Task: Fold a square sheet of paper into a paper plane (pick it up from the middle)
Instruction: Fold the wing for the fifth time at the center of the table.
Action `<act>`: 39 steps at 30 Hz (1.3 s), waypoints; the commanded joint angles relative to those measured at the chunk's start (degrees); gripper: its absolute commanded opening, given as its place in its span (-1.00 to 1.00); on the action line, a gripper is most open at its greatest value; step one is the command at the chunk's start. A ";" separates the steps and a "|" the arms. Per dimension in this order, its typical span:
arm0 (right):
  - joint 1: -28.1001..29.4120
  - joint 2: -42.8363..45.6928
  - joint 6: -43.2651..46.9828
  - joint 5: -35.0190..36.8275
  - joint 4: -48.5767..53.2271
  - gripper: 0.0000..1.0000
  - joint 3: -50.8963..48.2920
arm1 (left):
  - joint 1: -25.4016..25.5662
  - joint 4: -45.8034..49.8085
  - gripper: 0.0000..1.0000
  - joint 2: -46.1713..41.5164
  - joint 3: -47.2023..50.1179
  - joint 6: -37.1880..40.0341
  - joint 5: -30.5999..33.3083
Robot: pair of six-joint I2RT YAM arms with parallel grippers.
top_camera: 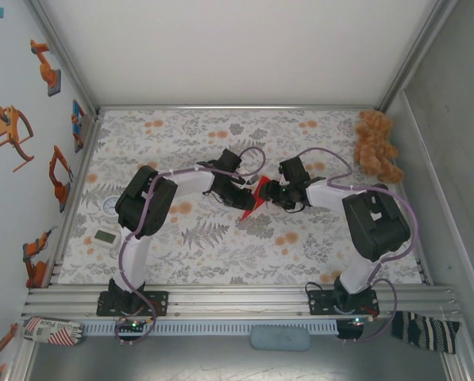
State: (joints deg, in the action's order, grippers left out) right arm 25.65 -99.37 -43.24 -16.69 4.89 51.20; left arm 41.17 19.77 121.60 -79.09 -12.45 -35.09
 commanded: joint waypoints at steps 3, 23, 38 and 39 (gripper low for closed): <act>0.28 -2.66 -0.78 1.31 0.21 0.17 0.69 | -0.28 3.70 -0.65 2.14 -0.65 -0.74 0.54; 0.28 -0.09 -1.31 1.37 -2.91 0.25 0.01 | -0.55 10.38 -0.66 5.21 -5.40 0.93 -1.21; 0.28 -4.89 -2.46 8.54 6.54 0.16 2.91 | -1.04 11.26 -0.56 3.15 -6.88 0.08 -1.63; 0.32 -5.15 -2.59 8.81 6.78 0.15 3.02 | -1.03 11.02 -0.55 2.74 -6.82 -0.15 -1.71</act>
State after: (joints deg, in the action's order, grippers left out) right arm 26.13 -101.10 -45.23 -13.65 7.53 54.11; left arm 40.45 27.88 125.05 -85.49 -12.67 -37.52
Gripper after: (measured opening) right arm 0.577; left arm 0.220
